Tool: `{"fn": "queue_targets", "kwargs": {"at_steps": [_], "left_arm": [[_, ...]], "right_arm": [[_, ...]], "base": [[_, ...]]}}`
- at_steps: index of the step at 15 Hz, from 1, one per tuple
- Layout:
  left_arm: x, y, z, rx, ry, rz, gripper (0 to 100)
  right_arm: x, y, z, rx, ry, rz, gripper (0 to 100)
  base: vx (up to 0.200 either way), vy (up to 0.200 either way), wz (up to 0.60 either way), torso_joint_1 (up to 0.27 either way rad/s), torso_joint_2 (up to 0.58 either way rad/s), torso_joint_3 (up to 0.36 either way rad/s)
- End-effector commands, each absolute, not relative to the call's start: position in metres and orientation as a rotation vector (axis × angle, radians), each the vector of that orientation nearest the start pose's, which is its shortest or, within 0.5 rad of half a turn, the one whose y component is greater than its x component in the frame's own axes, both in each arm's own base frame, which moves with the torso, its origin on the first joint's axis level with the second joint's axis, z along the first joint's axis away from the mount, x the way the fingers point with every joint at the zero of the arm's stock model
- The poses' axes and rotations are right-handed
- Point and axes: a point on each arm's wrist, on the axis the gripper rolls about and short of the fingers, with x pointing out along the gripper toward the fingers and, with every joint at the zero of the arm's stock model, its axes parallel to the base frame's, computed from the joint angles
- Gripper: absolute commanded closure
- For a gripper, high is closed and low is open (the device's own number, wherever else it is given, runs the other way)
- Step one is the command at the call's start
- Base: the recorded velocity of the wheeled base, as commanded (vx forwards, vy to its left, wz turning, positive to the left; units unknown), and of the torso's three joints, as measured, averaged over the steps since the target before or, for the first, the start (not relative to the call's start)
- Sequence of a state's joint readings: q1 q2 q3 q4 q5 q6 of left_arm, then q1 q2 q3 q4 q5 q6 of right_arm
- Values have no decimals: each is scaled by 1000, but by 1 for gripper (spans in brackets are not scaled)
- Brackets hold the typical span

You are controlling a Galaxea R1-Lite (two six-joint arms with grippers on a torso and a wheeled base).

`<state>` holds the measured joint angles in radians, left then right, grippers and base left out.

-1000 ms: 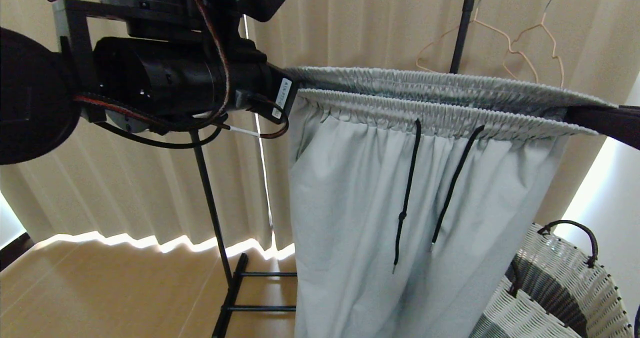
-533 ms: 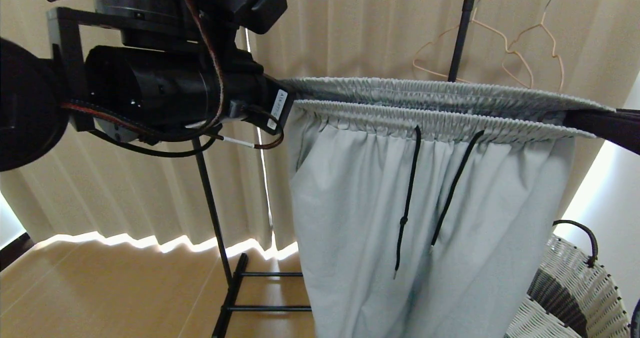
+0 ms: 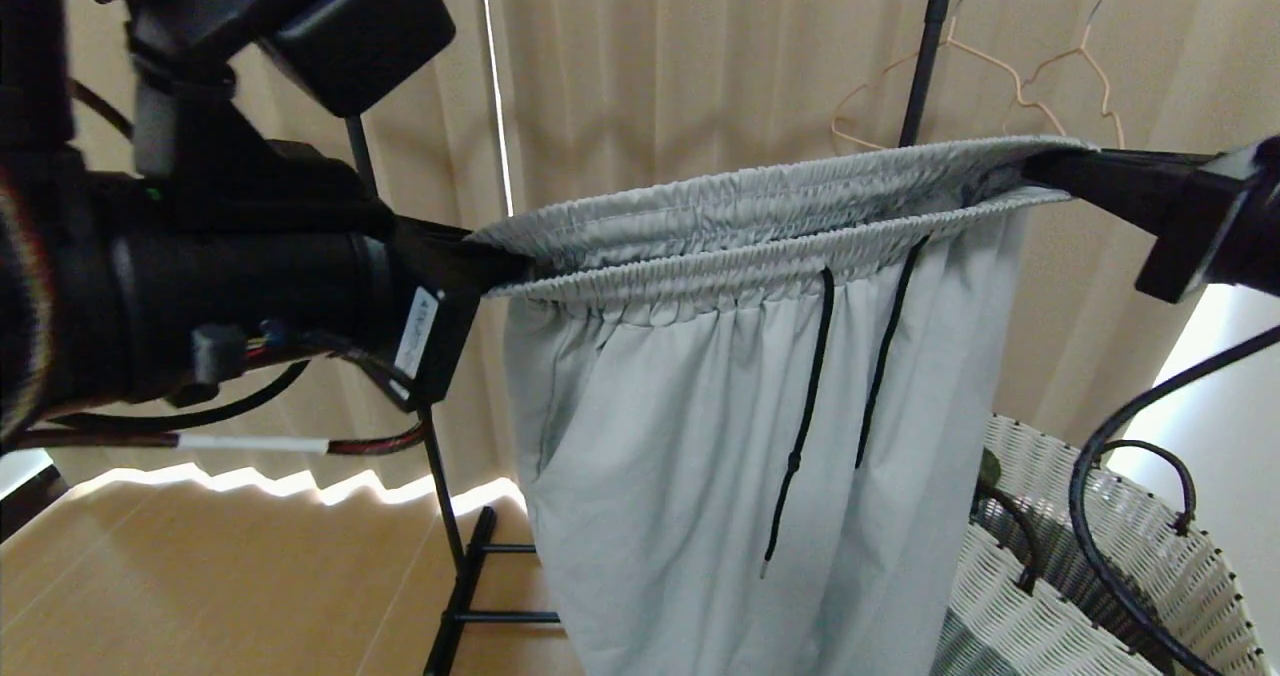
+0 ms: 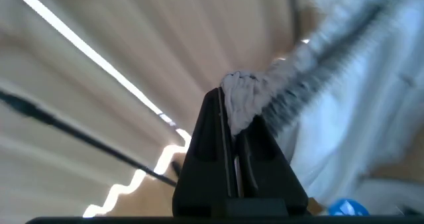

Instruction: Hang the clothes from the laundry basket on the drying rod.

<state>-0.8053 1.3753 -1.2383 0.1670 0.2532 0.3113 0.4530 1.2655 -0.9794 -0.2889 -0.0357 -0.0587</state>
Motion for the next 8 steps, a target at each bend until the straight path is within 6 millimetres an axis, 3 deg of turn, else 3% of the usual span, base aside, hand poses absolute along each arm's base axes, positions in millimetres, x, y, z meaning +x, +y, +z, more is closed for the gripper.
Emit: {"fn": "queue_targets", "kwargs": {"at_steps": [1,5,8], "left_arm": [[131,-142,321,432,126,-654,100],[123,-147,304,462,160,-721,100],[123,-148,303,462,163,-722,100]], "right_arm": [[207,99,303,-53,16,416,100],[225,107,302,-39,4,417,100],[227,108,301,-40,6,414,100]], "base": [[0,0,0,0,0,0],[0,0,0,0,0,0],[0,0,0,0,0,0]]}}
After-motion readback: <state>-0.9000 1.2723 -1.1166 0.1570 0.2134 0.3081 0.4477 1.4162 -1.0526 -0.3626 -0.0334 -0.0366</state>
